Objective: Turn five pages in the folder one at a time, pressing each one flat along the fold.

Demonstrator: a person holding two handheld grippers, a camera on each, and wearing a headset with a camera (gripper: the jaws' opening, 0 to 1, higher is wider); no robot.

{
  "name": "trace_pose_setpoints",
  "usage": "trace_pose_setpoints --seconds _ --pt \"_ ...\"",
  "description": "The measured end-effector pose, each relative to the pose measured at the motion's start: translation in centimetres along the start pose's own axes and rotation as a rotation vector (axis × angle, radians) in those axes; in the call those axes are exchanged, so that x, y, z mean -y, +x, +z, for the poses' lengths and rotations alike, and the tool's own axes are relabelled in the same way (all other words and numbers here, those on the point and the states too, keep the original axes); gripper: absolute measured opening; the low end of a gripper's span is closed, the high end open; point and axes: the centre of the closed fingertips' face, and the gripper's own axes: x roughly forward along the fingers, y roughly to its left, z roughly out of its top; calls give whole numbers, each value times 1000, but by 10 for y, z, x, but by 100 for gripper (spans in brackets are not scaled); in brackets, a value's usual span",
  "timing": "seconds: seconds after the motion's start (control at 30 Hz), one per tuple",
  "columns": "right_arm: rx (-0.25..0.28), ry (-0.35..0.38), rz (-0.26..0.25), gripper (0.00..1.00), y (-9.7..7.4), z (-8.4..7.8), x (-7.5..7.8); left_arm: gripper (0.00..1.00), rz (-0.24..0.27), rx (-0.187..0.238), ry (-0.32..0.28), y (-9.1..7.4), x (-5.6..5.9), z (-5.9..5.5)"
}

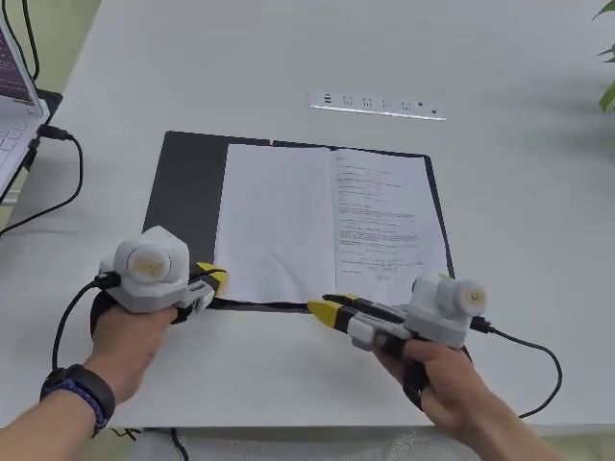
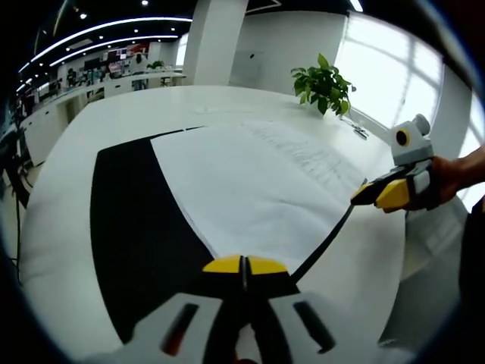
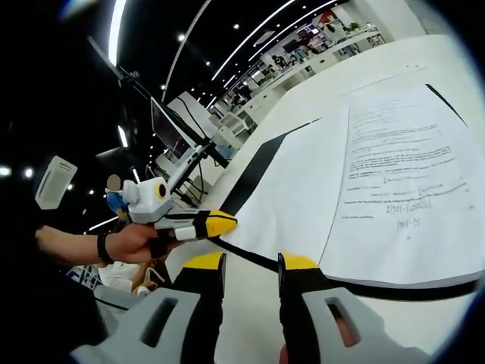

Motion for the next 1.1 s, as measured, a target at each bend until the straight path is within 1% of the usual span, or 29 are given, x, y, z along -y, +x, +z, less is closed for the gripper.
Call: trace_pose_setpoints --seconds 0.1,0.27,0.33,0.53,0.77,1.1 --pt "0 0 3 26 1 2 1 0 1 -16 -2 1 -1 -6" --pt "-5 0 -1 25 4 7 5 0 -3 -18 0 0 0 -5" --pt "-3 -3 0 25 6 12 8 0 -4 -20 5 0 0 -5" --pt "3 -19 6 24 13 27 12 0 -2 -15 -7 0 0 -4" --pt "19 -30 0 21 21 45 23 0 -5 -14 -11 0 0 -5" --pt "61 -19 -36 16 38 72 49 0 -5 -15 -19 0 0 -4"
